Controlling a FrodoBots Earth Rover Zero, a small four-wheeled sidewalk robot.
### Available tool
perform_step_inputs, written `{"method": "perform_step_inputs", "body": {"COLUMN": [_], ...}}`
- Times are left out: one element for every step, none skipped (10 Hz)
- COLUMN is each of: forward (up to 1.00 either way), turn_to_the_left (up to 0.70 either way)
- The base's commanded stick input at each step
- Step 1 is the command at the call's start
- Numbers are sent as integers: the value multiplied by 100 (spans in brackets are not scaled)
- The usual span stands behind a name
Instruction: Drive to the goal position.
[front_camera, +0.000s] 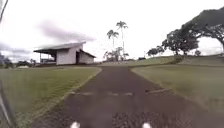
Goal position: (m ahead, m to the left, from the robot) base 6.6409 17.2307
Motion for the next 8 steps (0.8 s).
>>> {"method": "perform_step_inputs", "body": {"forward": [85,85,85,85,85,85,85,85], "turn_to_the_left": [0,0,0,0,0,0,0,0]}}
